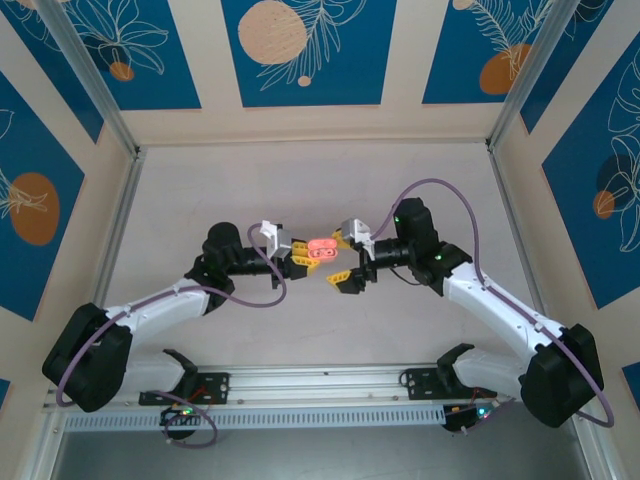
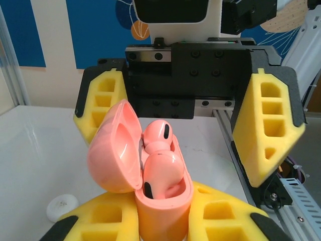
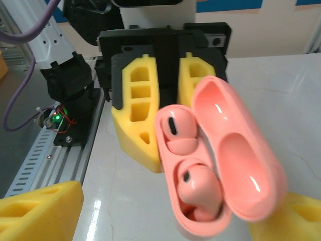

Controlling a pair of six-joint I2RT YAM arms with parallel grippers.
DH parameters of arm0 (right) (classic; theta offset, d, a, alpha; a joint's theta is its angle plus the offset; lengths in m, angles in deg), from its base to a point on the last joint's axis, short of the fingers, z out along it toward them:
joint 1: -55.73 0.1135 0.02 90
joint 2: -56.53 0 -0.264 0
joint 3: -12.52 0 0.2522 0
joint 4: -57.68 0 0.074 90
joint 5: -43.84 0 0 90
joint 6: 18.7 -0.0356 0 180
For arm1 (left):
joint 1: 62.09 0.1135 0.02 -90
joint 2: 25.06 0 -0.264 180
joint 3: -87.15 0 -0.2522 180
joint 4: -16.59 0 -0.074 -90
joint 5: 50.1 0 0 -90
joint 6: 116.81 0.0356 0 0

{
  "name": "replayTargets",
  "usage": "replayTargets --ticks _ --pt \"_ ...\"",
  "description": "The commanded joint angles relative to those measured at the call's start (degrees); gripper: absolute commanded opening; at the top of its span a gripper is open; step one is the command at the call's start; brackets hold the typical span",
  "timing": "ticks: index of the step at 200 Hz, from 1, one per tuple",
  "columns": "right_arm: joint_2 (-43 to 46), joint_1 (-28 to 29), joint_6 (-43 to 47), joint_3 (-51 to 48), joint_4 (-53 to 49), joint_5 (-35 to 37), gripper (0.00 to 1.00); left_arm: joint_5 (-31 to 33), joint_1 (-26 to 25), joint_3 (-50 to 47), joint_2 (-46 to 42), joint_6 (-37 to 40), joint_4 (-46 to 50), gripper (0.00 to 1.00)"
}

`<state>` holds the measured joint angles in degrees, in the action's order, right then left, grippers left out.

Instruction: Insert wireless bluetooth earbuds into charging case

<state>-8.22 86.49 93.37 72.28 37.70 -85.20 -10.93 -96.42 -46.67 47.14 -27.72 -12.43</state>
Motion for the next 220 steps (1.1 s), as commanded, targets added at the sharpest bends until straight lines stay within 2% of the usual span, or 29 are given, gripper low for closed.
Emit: replayTargets --ticks 1,40,82,117,143,220 --pt "0.22 0.70 2.46 1.40 0.27 -1.64 0.81 -1.77 -0.25 1.48 0.06 1.00 -1.98 0.19" --pt "2.59 0.70 2.31 0.66 1.82 -0.93 0.79 -1.21 -0.28 1.07 0.06 1.08 -2.00 0.19" --pt "6.58 0.44 3.32 -1.19 2.84 -3.29 0.71 -0.68 -0.30 0.93 -0.05 1.09 -2.05 0.19" --pt "8.04 -1.86 1.84 -2.52 4.22 -0.16 0.68 -1.20 -0.26 0.86 -0.29 0.82 -2.58 0.19" --pt "7.17 -4.12 1.07 -2.44 5.20 -0.49 0.66 -1.81 -0.28 0.72 -0.41 0.39 -3.07 0.19" --pt "3.43 -3.01 2.83 -0.97 4.64 -4.81 0.54 -2.25 -0.26 0.87 -0.47 -0.15 -4.04 0.19"
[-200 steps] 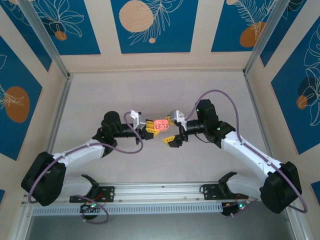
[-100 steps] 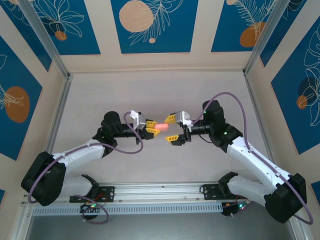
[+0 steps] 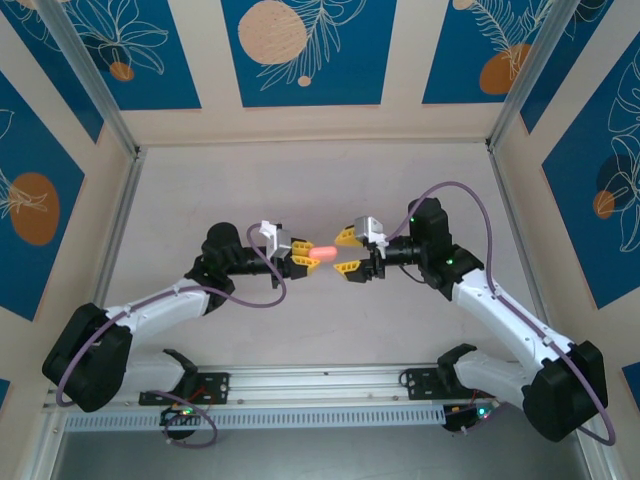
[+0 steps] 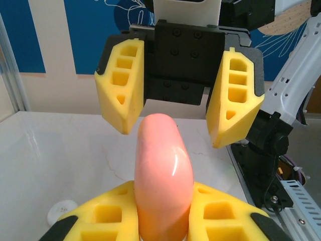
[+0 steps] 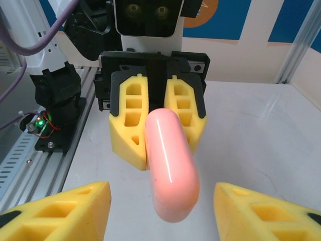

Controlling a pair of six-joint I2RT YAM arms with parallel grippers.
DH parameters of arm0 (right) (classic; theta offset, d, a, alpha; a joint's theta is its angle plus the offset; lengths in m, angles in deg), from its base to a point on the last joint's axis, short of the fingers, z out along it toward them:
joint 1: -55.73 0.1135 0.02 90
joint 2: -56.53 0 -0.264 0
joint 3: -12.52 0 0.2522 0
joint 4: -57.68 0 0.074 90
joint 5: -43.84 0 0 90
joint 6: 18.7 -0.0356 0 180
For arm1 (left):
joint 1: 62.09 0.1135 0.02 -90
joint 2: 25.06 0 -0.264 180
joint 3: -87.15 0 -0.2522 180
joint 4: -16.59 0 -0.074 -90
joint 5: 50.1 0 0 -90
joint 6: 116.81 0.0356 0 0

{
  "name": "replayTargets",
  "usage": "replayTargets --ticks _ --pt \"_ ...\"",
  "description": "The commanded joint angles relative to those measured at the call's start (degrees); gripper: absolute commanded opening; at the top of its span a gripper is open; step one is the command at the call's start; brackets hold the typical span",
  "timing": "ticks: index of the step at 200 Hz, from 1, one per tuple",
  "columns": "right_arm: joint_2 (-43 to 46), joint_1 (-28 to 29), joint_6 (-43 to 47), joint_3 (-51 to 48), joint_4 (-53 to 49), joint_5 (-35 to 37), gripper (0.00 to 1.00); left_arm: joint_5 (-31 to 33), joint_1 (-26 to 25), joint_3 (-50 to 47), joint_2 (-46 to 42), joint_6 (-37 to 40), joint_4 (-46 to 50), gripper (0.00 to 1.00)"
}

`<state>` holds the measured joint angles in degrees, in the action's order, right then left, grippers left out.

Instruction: Insert wireless bluetooth earbuds into charging case

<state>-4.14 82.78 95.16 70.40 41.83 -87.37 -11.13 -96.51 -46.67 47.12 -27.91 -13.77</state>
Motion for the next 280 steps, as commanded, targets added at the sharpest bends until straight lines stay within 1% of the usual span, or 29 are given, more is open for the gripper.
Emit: replayTargets --ticks 1,34,96,135,153,170,209,229,241,280 --pt "-0.71 0.71 1.03 0.98 0.51 -2.65 0.54 -2.06 -0.19 0.88 -0.46 0.05 -2.67 0.19" --pt "-1.95 1.08 1.28 1.36 0.78 -3.21 0.51 -2.15 -0.22 0.83 -0.40 -0.02 -2.73 0.19" --pt "-4.46 1.25 0.86 2.46 1.42 -5.93 0.41 -2.28 -0.21 0.83 -0.52 -0.21 -3.33 0.19" --pt "-5.23 1.26 0.97 2.65 1.92 -6.86 0.31 -2.24 -0.19 0.81 -0.48 -0.21 -3.09 0.19" --pt "-5.50 1.25 1.55 2.82 1.58 -7.37 0.22 -2.08 -0.19 0.88 -0.53 -0.13 -3.09 0.19" --pt "-5.61 1.23 2.17 3.06 0.83 -7.47 0.18 -1.97 -0.19 0.87 -0.48 -0.04 -2.91 0.19" --pt "-5.36 1.16 3.21 3.59 -1.04 -7.39 0.16 -1.54 -0.17 0.66 -0.50 0.14 -2.73 0.23" --pt "-5.08 0.98 3.22 3.52 -1.50 -7.14 0.14 -1.29 -0.22 0.48 -0.53 0.22 -2.75 0.27" --pt "-4.99 0.99 3.28 3.53 -1.76 -6.98 0.14 -1.03 -0.20 0.35 -0.56 0.31 -2.73 0.31" --pt "-4.46 0.51 3.24 3.60 -3.80 -6.36 0.13 0.76 -0.21 -0.32 -1.92 1.11 -1.41 0.58"
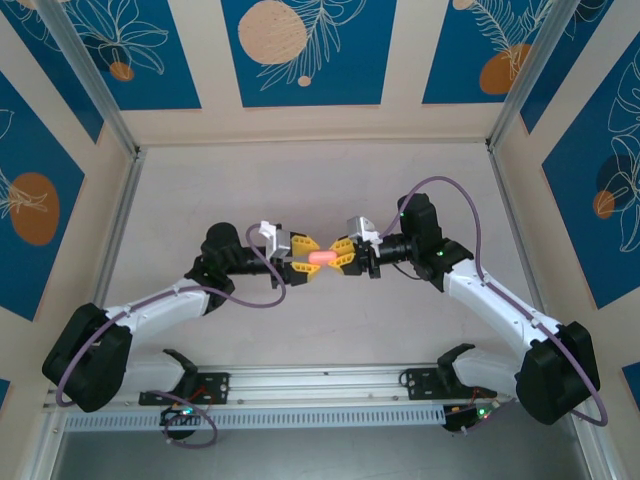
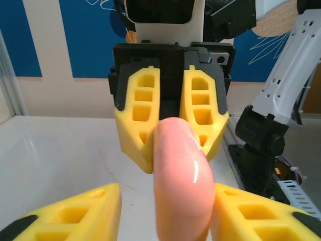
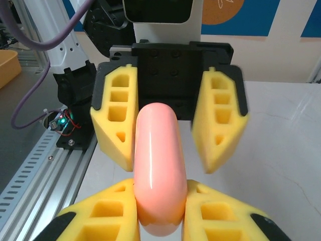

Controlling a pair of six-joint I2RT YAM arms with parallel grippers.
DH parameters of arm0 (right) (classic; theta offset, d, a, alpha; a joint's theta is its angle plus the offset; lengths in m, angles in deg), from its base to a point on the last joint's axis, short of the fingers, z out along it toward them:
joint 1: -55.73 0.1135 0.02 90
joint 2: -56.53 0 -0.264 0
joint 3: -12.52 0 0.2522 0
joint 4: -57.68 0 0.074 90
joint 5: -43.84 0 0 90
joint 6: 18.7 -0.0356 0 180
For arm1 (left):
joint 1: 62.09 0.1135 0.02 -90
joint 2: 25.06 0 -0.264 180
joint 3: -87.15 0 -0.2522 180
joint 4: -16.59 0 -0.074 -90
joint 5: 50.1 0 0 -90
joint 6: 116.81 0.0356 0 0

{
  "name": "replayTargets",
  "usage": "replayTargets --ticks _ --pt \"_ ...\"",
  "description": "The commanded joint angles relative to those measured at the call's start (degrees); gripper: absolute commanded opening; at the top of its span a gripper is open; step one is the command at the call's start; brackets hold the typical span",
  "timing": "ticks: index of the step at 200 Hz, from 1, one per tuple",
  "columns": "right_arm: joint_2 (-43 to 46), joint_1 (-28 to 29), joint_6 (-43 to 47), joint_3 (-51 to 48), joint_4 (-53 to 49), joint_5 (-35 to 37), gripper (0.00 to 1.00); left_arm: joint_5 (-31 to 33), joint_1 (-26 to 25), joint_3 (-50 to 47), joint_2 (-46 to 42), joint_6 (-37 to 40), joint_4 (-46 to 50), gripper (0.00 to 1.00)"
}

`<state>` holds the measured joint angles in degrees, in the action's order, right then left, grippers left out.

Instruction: Insert wireless bluetooth earbuds into charging case

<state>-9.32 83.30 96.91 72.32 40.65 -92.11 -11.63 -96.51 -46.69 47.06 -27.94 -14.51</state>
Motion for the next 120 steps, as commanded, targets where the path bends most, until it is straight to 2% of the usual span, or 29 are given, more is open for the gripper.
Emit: replayTargets --ticks 1,35,59,120 --pt "0.72 -0.04 1.48 1.68 -2.71 -1.61 0.13 1.30 -0.21 -0.31 -1.96 1.13 -0.62 0.58" --pt "0.55 -1.00 -0.37 2.78 -6.15 -1.27 0.11 5.14 -0.15 -1.40 -4.36 2.66 2.20 0.72" --pt "-0.39 -1.64 -3.40 3.78 -9.03 0.40 0.10 11.58 -0.19 -2.96 -6.66 3.16 3.67 0.78" --pt "-3.11 -2.08 -13.10 4.89 -14.16 7.39 0.10 35.18 -0.18 -7.49 -14.18 2.80 9.31 0.88"
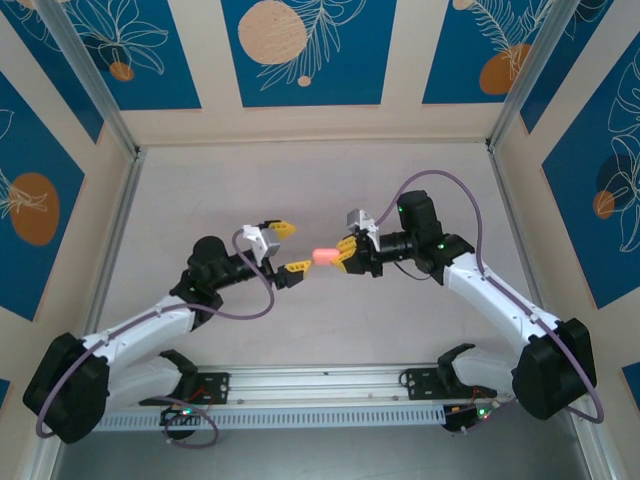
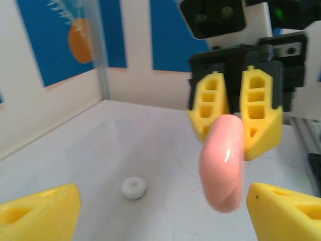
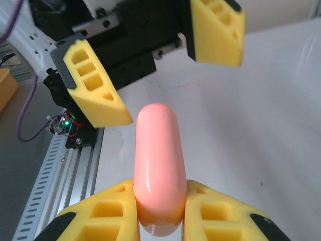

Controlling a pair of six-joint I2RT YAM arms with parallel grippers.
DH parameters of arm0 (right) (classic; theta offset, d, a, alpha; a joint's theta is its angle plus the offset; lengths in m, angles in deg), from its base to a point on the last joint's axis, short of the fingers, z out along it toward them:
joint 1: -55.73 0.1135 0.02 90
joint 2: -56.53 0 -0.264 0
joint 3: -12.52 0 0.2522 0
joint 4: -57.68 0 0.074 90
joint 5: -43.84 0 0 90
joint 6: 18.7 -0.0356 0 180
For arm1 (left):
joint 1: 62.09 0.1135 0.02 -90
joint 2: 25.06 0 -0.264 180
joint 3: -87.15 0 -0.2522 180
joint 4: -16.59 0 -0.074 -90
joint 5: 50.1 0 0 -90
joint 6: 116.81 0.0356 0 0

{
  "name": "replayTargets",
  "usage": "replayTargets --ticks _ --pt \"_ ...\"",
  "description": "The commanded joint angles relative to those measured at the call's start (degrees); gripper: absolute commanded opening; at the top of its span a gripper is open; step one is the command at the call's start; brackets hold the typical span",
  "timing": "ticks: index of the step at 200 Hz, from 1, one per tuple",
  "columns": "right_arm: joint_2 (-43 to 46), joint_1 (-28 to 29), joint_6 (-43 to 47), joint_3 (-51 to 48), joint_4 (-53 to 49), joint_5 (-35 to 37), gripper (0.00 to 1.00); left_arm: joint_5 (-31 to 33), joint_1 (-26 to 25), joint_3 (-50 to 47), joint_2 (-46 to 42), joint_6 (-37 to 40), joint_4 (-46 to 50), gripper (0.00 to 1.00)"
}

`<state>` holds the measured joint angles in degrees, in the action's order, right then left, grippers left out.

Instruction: Insert wireless bluetooth earbuds into charging case

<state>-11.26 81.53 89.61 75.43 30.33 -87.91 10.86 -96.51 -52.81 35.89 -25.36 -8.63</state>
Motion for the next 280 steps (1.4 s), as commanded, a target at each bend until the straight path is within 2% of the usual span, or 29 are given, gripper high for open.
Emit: replayTargets --ticks 1,36,75,174,280 --pt "-1.27 -0.31 -5.99 1.81 -3.88 3.27 0.10 13.08 -0.15 -1.44 -3.11 0.22 3.58 0.88" --pt "-5.33 -0.40 -12.96 3.55 -6.02 7.12 0.10 26.62 -0.21 -3.23 -6.33 -0.99 8.11 0.94" --pt "-13.65 -0.92 -20.42 8.44 -9.40 8.86 0.11 32.37 -0.16 -3.34 -7.42 -1.53 13.52 1.00" --pt "-36.62 -3.01 -31.44 24.73 -18.82 14.69 0.11 37.72 -0.20 -3.26 -6.63 -2.95 18.22 1.00" --pt "-47.97 -4.88 -35.89 33.33 -23.57 14.66 0.11 38.80 -0.06 -1.87 -4.45 -1.89 18.82 1.00"
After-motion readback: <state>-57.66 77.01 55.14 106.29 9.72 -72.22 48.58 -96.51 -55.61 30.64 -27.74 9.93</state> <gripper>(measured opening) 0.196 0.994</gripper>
